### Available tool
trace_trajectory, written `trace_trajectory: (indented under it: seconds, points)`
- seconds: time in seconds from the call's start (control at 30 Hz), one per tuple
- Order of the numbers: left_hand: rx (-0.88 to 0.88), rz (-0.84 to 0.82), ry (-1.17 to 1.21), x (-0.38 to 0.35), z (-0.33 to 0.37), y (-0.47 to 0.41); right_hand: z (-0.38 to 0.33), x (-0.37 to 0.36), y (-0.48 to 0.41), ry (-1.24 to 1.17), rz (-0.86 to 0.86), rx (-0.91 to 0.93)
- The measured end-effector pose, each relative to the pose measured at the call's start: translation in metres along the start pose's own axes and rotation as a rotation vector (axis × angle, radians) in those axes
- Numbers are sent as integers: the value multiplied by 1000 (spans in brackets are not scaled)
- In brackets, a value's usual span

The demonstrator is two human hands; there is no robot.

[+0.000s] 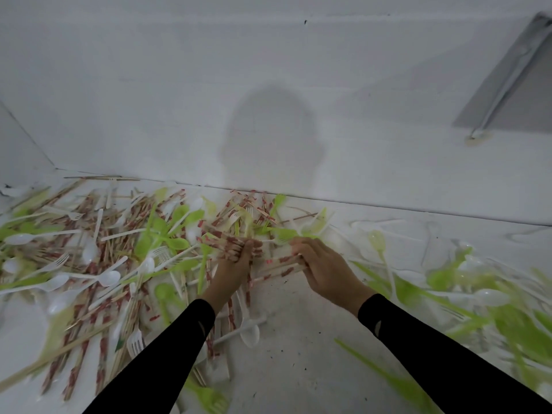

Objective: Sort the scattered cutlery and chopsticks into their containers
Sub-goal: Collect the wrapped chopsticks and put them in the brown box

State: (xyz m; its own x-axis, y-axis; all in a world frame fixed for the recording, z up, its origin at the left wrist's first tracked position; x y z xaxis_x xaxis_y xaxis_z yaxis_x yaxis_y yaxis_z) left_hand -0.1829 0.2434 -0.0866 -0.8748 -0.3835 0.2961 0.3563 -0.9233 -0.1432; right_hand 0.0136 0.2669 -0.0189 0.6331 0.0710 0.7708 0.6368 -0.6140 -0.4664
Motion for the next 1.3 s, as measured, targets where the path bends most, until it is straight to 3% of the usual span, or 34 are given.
trace_trajectory:
  seconds: [0.13,0.3,0.37,0.5,0.6,0.83,1.03,1.13,1.3]
  points:
    - [-39,68,206,8,20,-9,19,29,-10,-279,136,-280]
    - [-21,111,301,16,39,-21,27,47,-19,-642,324,-463]
    - [-12,136,281,21,41,-22,26,38,-14,-598,266,-493]
    - [21,155,296,23,37,-22,50,-10,-2,-303,-59,-647]
    - [40,163,293,25,31,-25,57,-16,-5,-292,-87,-701]
    - [-19,189,-7,48,42,-74,66,0,-69,-670,-36,-842]
    - [-137,-74,-559,23,44,-126,108,-20,-107,-265,-150,-831]
    - [-214,-223,-872,10,25,-147,123,-45,-112,-126,-305,-804]
    - [-176,-258,-847,1,-6,-165,139,-75,-111,-78,-464,-792]
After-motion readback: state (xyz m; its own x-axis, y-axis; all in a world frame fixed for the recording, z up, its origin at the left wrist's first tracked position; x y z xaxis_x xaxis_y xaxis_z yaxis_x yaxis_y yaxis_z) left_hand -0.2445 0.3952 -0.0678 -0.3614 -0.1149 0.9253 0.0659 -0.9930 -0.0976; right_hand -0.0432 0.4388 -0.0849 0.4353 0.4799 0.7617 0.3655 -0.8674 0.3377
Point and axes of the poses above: each hand's wrist, its own y-axis away from the middle knuckle, its own x-axis out of the back of the hand, z = x × y, the point moved 8 cm from there along -y, towards the middle knuckle, and after that the axes turned 11 degrees about -x, right-handed, at the moved point
